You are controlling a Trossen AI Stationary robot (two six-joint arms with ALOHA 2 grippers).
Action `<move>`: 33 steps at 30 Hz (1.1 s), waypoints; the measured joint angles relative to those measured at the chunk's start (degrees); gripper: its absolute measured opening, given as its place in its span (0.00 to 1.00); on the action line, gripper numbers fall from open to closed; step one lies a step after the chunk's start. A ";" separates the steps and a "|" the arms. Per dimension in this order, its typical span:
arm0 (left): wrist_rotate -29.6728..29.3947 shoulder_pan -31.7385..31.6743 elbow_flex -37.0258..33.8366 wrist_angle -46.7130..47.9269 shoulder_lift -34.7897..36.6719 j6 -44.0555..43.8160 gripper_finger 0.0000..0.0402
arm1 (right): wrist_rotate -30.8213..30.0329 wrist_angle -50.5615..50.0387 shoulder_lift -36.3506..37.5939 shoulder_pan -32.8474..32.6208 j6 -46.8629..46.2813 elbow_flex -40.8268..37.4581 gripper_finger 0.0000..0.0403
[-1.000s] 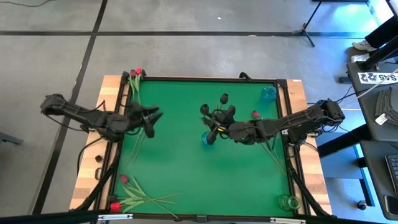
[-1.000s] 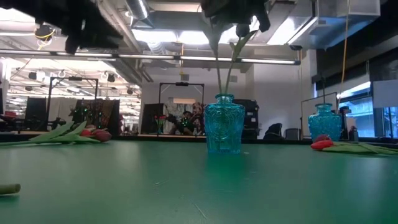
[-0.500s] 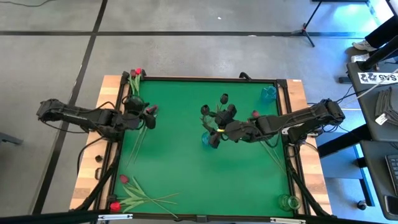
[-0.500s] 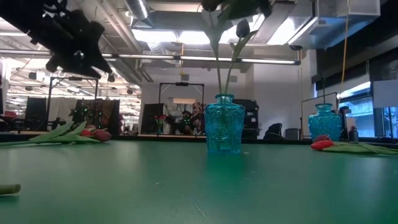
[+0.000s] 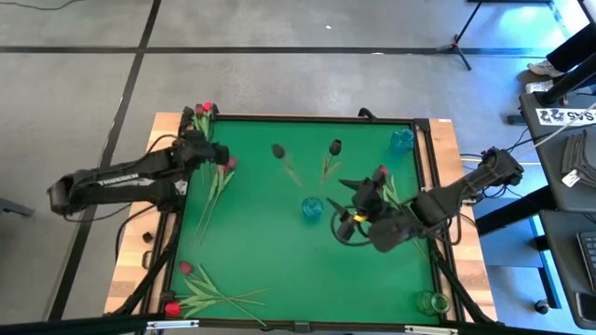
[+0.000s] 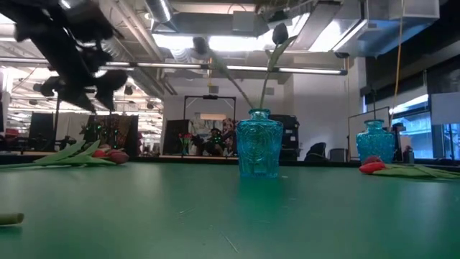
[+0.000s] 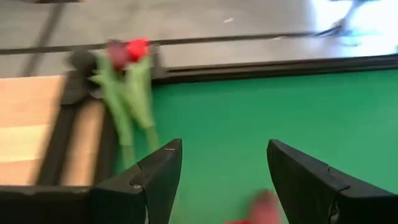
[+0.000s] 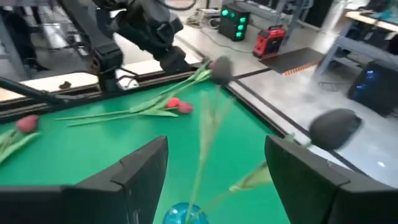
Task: Sort flowers into vase by color
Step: Move the pink tulip to the middle left of the table
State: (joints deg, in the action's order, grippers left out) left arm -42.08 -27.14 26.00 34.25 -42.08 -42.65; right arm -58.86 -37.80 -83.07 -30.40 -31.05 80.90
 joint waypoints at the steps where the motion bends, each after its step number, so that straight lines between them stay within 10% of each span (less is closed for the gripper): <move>1: 0.57 -2.20 0.01 -0.29 -1.25 1.01 0.57 | -0.68 -1.36 0.00 -0.50 -1.16 -0.01 0.67; 12: 10.26 -21.11 0.01 -2.23 -16.13 6.16 0.57 | -3.71 -5.82 0.00 -3.87 -6.24 -0.02 0.67; 33: 16.32 -34.97 8.39 1.13 -34.39 9.44 0.42 | -9.18 -13.28 0.00 -12.45 -14.87 -0.09 0.67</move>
State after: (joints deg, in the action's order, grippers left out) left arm -25.76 -62.11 34.39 35.38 -76.47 -33.22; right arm -68.04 -51.07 -83.07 -42.84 -45.93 80.82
